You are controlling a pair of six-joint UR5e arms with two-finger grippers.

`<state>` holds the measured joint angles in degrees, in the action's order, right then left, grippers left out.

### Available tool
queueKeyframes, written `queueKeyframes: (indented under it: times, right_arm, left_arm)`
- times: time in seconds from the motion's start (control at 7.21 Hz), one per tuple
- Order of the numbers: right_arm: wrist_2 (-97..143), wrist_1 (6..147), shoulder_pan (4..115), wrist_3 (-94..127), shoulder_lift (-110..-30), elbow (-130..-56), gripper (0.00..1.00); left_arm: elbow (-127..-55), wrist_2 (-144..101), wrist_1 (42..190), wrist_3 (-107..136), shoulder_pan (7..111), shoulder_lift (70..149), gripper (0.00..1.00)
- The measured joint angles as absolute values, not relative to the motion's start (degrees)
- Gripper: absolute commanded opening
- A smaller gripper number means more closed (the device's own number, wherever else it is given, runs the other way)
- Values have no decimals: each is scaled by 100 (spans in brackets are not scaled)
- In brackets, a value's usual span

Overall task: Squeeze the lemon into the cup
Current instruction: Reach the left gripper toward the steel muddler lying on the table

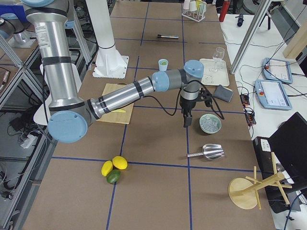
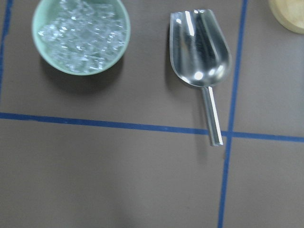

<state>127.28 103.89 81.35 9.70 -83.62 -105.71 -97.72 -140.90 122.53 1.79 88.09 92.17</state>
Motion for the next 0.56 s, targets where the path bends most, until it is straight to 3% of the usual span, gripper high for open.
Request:
queueKeyframes:
  times: [0.56]
  right_arm:
    - [12984,10286,8740,-486,-9198,-10470,100]
  left_arm:
    - [-9923,-13814,12624,1840,7262,9429,99]
